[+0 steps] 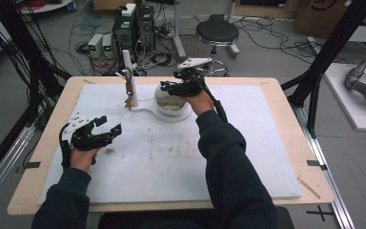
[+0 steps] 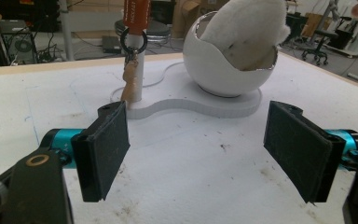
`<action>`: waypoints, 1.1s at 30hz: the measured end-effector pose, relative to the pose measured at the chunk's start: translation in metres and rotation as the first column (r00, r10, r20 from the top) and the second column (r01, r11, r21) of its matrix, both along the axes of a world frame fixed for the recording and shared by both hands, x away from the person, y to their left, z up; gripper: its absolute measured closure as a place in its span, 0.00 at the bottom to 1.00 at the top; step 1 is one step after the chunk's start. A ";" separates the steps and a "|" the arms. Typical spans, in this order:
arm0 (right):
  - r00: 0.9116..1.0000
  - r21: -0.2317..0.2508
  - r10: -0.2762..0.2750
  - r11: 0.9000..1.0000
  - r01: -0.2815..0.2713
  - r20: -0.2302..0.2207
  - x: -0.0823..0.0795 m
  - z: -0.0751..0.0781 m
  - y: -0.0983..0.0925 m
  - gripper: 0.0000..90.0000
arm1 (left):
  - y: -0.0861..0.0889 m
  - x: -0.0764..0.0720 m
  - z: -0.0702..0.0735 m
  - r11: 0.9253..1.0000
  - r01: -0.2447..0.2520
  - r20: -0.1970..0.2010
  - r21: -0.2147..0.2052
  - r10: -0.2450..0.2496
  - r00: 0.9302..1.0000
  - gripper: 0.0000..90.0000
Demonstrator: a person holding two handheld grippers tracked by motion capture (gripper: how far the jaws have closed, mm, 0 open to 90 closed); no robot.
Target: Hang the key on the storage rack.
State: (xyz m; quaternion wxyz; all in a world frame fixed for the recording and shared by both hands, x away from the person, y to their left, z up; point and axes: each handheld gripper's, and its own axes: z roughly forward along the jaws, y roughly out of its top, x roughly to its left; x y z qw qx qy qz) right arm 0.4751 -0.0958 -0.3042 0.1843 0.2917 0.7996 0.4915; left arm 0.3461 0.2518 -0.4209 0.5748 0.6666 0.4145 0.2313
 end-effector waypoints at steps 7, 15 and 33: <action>1.000 -0.053 -0.013 0.999 0.013 0.002 -0.012 0.008 -0.036 0.23 | -0.001 0.001 -0.001 1.000 0.001 -0.004 -0.002 -0.001 1.000 0.24; 0.997 -0.101 -0.041 0.994 0.047 0.059 -0.048 -0.011 -0.096 0.23 | -0.005 0.002 -0.001 1.000 0.007 -0.002 0.002 -0.007 1.000 0.24; 0.968 -0.025 -0.246 0.969 0.247 0.043 -0.128 -0.078 -0.210 0.23 | -0.007 0.001 0.000 1.000 0.003 0.005 -0.004 -0.003 1.000 0.24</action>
